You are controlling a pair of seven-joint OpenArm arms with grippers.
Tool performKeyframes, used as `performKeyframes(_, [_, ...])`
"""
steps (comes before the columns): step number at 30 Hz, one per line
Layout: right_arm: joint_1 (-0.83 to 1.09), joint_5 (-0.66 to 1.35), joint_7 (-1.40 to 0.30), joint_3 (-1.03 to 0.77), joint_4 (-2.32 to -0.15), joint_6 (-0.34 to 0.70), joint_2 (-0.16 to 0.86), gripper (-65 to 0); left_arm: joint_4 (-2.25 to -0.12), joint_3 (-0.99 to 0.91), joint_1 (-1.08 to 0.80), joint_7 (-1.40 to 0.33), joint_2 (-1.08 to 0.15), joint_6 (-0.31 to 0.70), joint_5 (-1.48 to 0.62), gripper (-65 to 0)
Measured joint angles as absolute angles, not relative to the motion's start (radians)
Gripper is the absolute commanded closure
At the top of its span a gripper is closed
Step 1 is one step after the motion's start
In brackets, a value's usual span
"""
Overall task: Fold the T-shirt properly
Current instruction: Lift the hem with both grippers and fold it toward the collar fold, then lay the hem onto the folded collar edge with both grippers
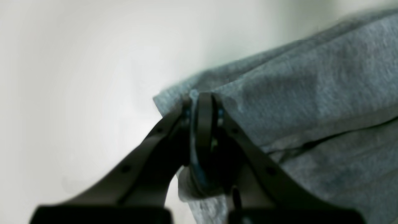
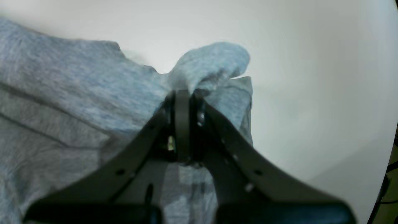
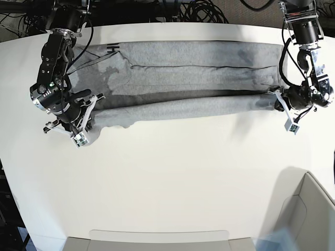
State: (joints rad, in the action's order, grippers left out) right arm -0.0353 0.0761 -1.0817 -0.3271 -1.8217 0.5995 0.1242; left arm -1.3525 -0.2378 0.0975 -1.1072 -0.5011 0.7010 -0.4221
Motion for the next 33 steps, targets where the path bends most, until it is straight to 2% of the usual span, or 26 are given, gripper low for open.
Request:
performKeyframes(4, [-0.033,0.084,-1.105,-0.365,-1.822,0.604,0.122,0.0,-1.366,-0.238,0.086,-1.147,-0.519,0.702,-0.43,0.0])
performKeyframes(9, [-0.029,0.09,-1.158,-0.425,-1.868,0.687,0.118,0.0,-1.394,-0.238,0.086,-1.148,-0.529,0.702,-0.437,0.0])
performKeyframes(18, [0.012,0.09,-1.171,-0.437,-1.879,0.687,0.12,0.0,-1.415,-0.237,0.031,-1.178,-0.543,0.704,-0.439,0.0])
performKeyframes(28, [0.079,0.083,-1.175,-0.438,-1.884,0.687,0.121,0.0,-1.556,-0.238,-0.084,-1.181,-0.546,0.703,-0.434,0.0])
performKeyframes(33, [0.121,0.092,-1.17,-0.438,-1.946,0.687,0.121,0.0,-1.565,-0.299,-0.115,-1.178,-0.543,0.704,-0.442,0.0])
